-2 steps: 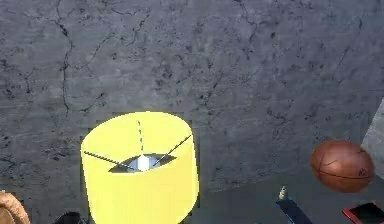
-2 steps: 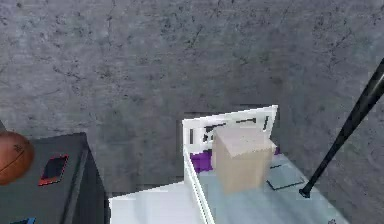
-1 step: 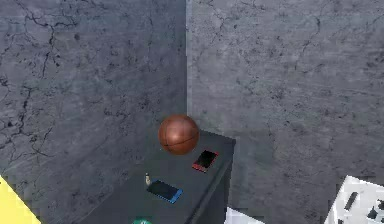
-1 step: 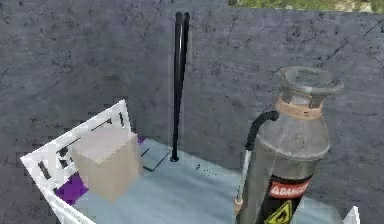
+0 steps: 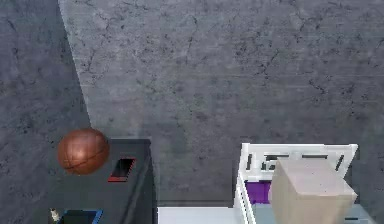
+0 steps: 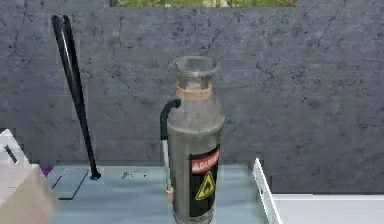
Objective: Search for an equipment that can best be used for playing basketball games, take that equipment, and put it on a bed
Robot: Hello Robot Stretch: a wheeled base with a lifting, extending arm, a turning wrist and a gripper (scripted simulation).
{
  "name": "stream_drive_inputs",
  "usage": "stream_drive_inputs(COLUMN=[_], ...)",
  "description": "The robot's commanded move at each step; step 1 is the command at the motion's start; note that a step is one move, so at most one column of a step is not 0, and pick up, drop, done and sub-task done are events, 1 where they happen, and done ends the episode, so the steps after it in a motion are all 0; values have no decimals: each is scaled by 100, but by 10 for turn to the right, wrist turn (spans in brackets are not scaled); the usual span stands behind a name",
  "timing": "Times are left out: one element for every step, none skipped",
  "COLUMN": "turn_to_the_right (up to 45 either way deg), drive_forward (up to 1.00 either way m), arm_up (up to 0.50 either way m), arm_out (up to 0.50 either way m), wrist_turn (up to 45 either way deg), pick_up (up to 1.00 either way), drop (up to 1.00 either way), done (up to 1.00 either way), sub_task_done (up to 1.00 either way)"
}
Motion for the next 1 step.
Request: stream_drive_inputs(turn_to_the_right=[0], drive_forward=[80], arm_up=[0], arm_out=[0], wrist_turn=[0], pick_up=[0], drop=[0], done=[0], sub_task_done=[0])
